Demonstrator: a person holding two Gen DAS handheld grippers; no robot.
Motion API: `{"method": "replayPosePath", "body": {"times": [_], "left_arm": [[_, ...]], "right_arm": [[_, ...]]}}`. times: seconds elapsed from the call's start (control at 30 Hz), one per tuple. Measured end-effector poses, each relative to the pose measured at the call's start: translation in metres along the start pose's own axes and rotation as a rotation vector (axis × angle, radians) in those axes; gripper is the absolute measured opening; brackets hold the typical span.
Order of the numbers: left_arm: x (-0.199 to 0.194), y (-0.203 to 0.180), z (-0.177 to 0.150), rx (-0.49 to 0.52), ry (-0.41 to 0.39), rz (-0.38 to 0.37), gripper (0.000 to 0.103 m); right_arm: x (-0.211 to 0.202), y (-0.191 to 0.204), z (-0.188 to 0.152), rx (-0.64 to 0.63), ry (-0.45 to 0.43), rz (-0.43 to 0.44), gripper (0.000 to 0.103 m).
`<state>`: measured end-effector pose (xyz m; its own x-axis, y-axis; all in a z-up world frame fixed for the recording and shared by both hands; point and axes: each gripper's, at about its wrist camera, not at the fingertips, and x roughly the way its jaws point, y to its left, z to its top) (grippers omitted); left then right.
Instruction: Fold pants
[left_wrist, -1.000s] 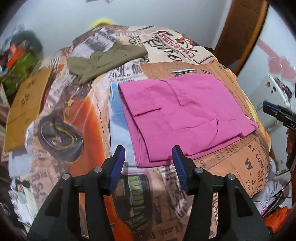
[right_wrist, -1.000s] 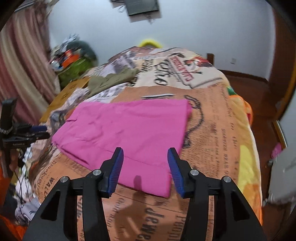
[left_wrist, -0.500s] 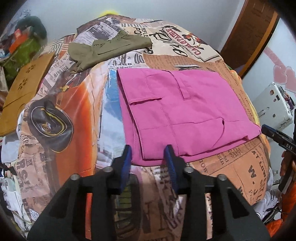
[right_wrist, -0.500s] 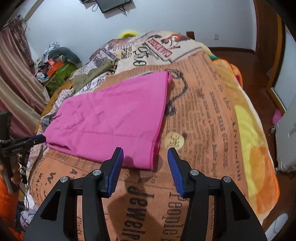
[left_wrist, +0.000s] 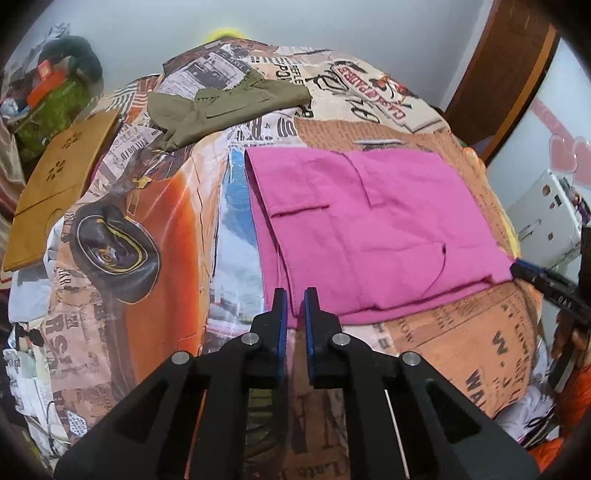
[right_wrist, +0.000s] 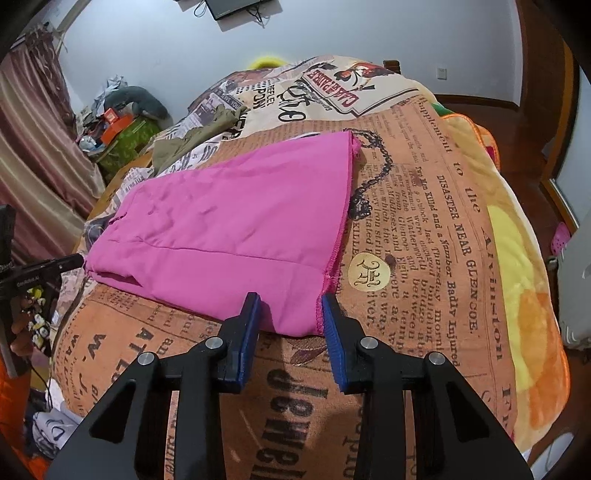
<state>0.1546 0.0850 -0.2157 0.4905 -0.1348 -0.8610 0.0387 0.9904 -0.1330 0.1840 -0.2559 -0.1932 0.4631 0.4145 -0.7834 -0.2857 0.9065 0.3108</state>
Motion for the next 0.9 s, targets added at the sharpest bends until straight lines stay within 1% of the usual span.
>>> {"method": "replayPosePath", "body": {"times": [0.07, 0.13, 0.2, 0.27, 0.37, 0.43, 0.53, 0.57, 0.63, 0.7, 0.73, 0.77, 0.9], "left_arm": [[0.001, 0.001, 0.004, -0.014, 0.000, -0.022, 0.009], [0.008, 0.000, 0.007, -0.021, 0.018, -0.035, 0.012], [0.017, -0.001, 0.008, -0.023, 0.042, -0.028, 0.019], [0.026, 0.000, 0.007, -0.040, 0.058, -0.037, 0.027], [0.029, 0.002, 0.006, -0.072, 0.046, -0.063, 0.028], [0.029, 0.002, 0.007, -0.072, 0.040, -0.066, 0.028], [0.028, -0.003, 0.007, -0.040, 0.031, -0.055, 0.022], [0.027, -0.007, 0.007, -0.021, 0.023, -0.034, 0.015], [0.026, -0.012, 0.007, 0.014, 0.014, 0.018, 0.008], [0.022, -0.012, 0.007, 0.011, -0.003, 0.021, 0.005], [0.019, -0.011, 0.009, 0.008, -0.014, 0.020, 0.005], [0.016, -0.011, 0.010, 0.005, -0.026, 0.023, 0.005], [-0.001, -0.008, 0.017, -0.005, -0.078, 0.043, 0.004]], "right_arm": [[0.000, -0.002, 0.000, 0.008, 0.001, 0.002, 0.031], [0.000, -0.002, 0.000, 0.014, 0.004, 0.005, 0.031], [0.000, -0.002, -0.001, 0.019, 0.006, 0.008, 0.031], [0.000, -0.002, -0.001, 0.024, 0.009, 0.008, 0.031], [0.001, -0.002, -0.002, 0.024, 0.013, 0.013, 0.031], [0.001, -0.002, -0.002, 0.022, 0.015, 0.014, 0.031], [0.003, -0.001, -0.002, 0.014, 0.014, 0.019, 0.031], [0.003, 0.000, -0.002, 0.011, 0.013, 0.020, 0.031], [0.003, 0.000, -0.002, 0.007, 0.007, 0.020, 0.031], [0.003, 0.001, -0.002, 0.001, 0.003, 0.021, 0.025], [0.004, 0.002, -0.002, -0.003, 0.007, 0.022, 0.012], [0.005, 0.002, -0.001, -0.008, 0.016, 0.026, 0.009], [0.001, 0.006, 0.001, -0.029, -0.002, 0.019, 0.006]]}}
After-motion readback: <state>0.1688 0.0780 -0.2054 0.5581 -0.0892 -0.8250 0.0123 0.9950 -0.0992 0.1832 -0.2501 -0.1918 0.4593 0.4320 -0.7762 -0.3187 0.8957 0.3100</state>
